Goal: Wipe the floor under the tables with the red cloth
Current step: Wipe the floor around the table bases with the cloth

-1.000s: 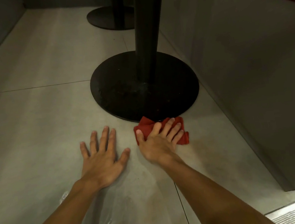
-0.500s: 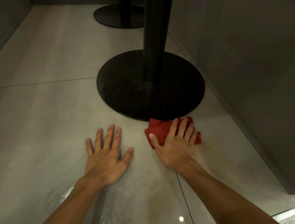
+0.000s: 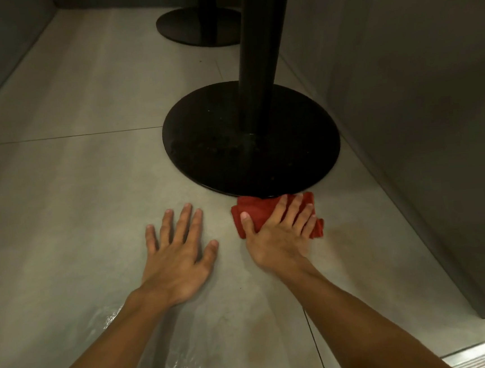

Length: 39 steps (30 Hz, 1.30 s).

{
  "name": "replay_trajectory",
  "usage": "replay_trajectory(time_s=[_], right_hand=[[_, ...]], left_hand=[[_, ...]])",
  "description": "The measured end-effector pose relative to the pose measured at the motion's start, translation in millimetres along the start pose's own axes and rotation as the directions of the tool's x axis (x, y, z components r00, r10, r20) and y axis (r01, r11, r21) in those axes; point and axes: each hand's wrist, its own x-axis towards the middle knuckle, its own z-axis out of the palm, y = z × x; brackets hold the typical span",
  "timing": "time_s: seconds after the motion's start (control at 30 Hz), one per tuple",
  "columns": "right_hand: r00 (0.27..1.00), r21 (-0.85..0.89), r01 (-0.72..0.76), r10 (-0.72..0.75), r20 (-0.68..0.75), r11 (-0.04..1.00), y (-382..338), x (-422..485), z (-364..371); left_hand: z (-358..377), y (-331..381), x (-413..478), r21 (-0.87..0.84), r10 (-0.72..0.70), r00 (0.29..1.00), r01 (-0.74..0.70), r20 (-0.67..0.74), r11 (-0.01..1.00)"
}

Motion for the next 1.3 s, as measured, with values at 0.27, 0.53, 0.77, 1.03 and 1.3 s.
replay_trajectory(time_s=[0.27, 0.53, 0.77, 1.03, 1.3], right_hand=[[0.993, 0.045, -0.076, 0.072, 0.097, 0.996, -48.7, 1.0, 6.3], [0.978, -0.033, 0.126, -0.118, 0.174, 0.992, -9.0, 0.0, -2.5], [0.992, -0.06, 0.058, -0.051, 0.119, 0.996, 61.0, 27.5, -33.4], [0.966, -0.015, -0.255, 0.255, 0.03, 0.967, 122.4, 60.0, -49.4], [0.988, -0.075, 0.039, -0.049, -0.149, 0.996, 148.3, 47.8, -73.4]], left_hand=[[1.7, -9.4, -2.3, -0.048, 0.025, 1.0, -0.026, -0.008, 0.999], [1.4, -11.4, -3.9, -0.026, 0.029, 0.999, -0.029, -0.017, 0.999], [-0.1, 13.1, -0.4, -0.104, 0.072, 0.997, -0.075, -0.029, 0.992], [9.0, 42.2, 6.9, -0.062, 0.13, 0.991, -0.13, -0.012, 0.99], [5.7, 59.5, 13.1, -0.089, 0.247, 0.969, -0.246, -0.004, 0.965]])
